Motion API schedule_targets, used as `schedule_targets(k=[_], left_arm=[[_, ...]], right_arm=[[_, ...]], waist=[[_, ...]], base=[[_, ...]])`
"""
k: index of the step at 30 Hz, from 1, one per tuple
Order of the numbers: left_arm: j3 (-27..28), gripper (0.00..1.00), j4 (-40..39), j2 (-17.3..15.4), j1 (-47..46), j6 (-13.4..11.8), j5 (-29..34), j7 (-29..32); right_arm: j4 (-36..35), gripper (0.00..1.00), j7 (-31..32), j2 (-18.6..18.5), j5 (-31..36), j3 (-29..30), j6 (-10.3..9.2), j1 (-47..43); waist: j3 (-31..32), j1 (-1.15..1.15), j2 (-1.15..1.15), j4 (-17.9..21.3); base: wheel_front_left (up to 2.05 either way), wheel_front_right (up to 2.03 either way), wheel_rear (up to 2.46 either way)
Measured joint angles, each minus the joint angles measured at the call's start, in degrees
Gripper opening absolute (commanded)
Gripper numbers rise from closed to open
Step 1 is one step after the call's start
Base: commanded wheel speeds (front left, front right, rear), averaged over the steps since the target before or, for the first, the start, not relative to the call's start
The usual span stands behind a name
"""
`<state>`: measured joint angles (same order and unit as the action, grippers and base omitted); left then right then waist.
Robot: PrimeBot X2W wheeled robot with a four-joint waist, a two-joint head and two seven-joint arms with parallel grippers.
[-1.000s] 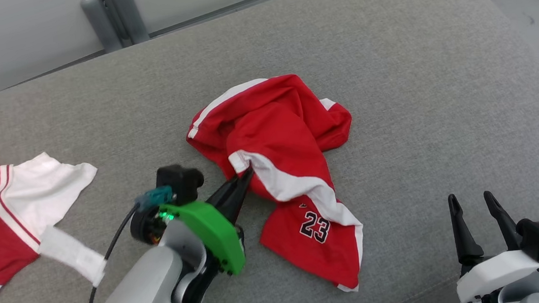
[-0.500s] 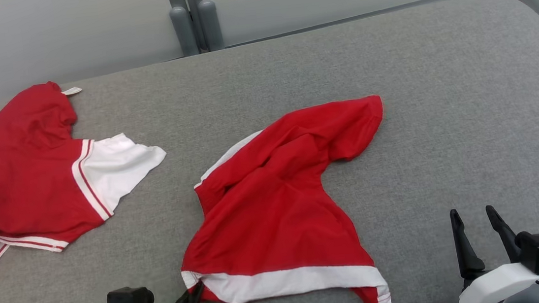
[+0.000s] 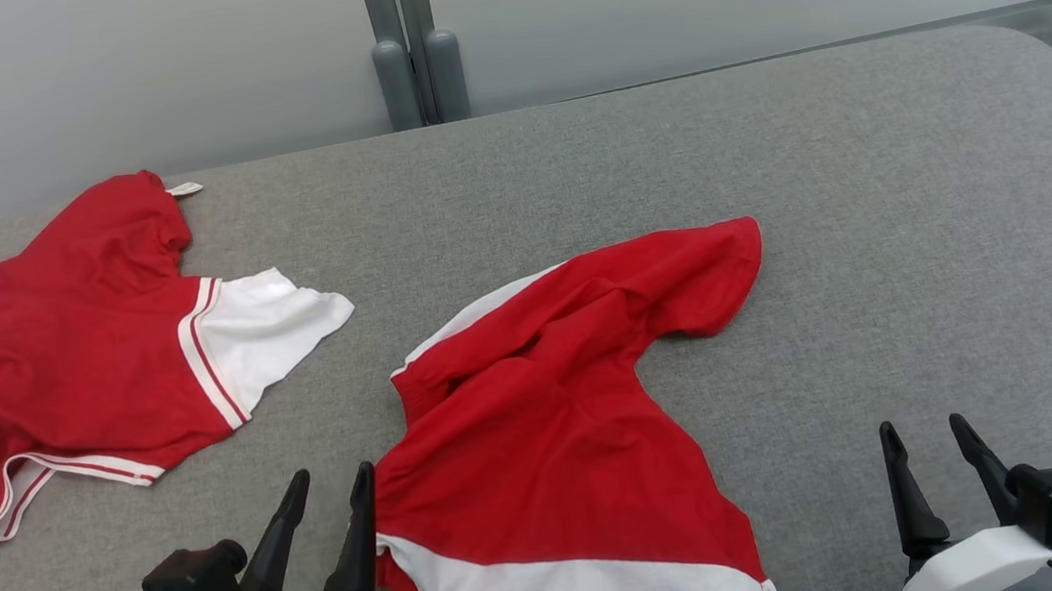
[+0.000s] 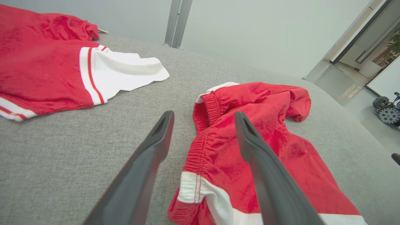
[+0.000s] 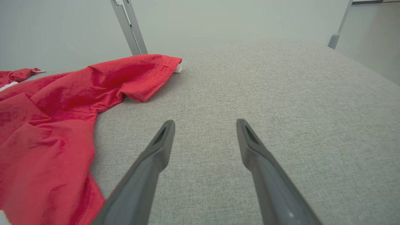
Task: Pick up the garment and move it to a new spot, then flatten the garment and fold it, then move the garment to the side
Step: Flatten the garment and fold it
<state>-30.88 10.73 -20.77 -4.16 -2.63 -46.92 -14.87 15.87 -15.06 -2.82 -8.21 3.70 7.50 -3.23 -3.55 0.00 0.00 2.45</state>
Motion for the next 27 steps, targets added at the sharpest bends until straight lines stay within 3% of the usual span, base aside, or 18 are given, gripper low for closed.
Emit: schedule_targets(k=[6,10,14,20,27], left_arm=[[10.5,1.00,-8.0,7.3,7.3,0.7,14.8,-0.3],[16.2,1.00,-9.6,13.2,12.2,3.3,22.1,-0.3],[21.8,1.00,-11.1,16.6,15.3,5.6,27.5,-0.3],[25.3,1.00,-11.3,17.8,17.7,7.2,32.0,-0.3],[25.0,1.00,-10.2,17.9,17.7,7.1,30.2,-0.3]], right_arm=[[-1.9,1.00,0.0,0.0,1.3,0.8,0.00,-1.2],[-3.3,1.00,0.0,-0.1,1.4,2.2,0.00,-2.1],[-4.0,1.00,0.0,-0.1,1.9,2.0,0.00,-3.3],[-4.6,1.00,0.0,0.0,1.9,1.4,0.00,-5.0],[-5.1,1.00,0.0,0.0,2.4,0.5,0.00,-5.5]], waist=[[1.7,0.00,0.00,0.0],[2.7,0.00,0.00,-0.6],[3.5,0.00,0.00,-1.6],[4.4,0.00,0.00,-3.3],[5.2,0.00,0.00,-4.2]], base=[[0.00,0.00,0.00],[0.00,0.00,0.00],[0.00,0.00,0.00],[0.00,0.00,0.00],[0.00,0.00,0.00]])
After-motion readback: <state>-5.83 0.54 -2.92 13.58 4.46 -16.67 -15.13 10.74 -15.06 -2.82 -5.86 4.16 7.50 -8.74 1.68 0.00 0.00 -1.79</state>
